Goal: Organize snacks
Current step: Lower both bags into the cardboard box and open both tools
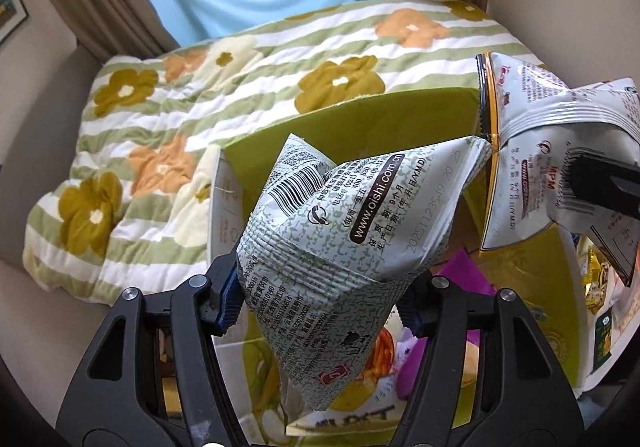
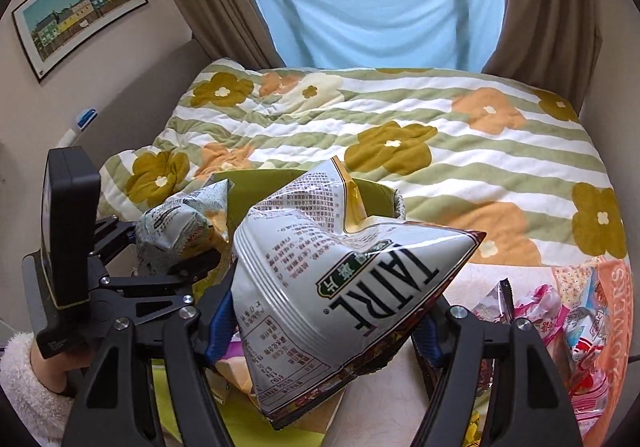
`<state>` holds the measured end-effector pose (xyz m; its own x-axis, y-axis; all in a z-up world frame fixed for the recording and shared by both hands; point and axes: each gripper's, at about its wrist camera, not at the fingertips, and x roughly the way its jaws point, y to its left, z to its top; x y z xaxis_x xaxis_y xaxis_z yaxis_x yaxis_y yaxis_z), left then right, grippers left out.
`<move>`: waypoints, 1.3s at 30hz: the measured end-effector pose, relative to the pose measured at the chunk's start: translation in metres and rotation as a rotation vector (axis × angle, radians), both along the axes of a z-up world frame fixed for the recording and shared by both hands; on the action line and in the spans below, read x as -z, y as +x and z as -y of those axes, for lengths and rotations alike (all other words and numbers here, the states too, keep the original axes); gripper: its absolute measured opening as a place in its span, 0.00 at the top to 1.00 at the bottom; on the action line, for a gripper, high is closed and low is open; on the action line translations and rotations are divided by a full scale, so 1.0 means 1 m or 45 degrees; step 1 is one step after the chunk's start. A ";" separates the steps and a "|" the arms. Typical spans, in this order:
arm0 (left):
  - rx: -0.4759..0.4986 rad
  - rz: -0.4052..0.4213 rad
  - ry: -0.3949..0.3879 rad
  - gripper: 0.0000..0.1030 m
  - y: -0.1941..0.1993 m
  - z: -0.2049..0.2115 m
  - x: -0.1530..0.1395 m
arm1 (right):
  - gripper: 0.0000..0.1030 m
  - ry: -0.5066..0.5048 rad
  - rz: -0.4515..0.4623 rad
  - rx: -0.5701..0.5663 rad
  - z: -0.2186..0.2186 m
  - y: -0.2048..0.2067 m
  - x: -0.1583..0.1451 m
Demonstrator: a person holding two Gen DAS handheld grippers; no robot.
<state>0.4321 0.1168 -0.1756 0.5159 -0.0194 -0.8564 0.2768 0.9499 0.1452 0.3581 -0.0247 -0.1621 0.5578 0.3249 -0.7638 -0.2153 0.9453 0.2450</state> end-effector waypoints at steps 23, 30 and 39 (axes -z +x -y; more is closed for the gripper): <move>-0.229 -0.044 -0.146 0.00 -0.041 -0.035 -0.008 | 0.32 -0.022 -0.053 -0.150 -0.036 0.046 0.024; -0.255 0.005 -0.157 0.00 -0.058 -0.042 -0.021 | 0.01 0.065 -0.016 -0.101 -0.035 0.038 0.017; -0.251 0.017 -0.199 0.00 -0.082 -0.041 -0.027 | 0.01 -0.007 -0.024 -0.106 -0.030 -0.001 0.010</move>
<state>0.3499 0.1575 -0.1483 0.5344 -0.0487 -0.8438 0.0830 0.9965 -0.0049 0.3568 0.0056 -0.1722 0.5144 0.3655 -0.7757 -0.2886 0.9256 0.2447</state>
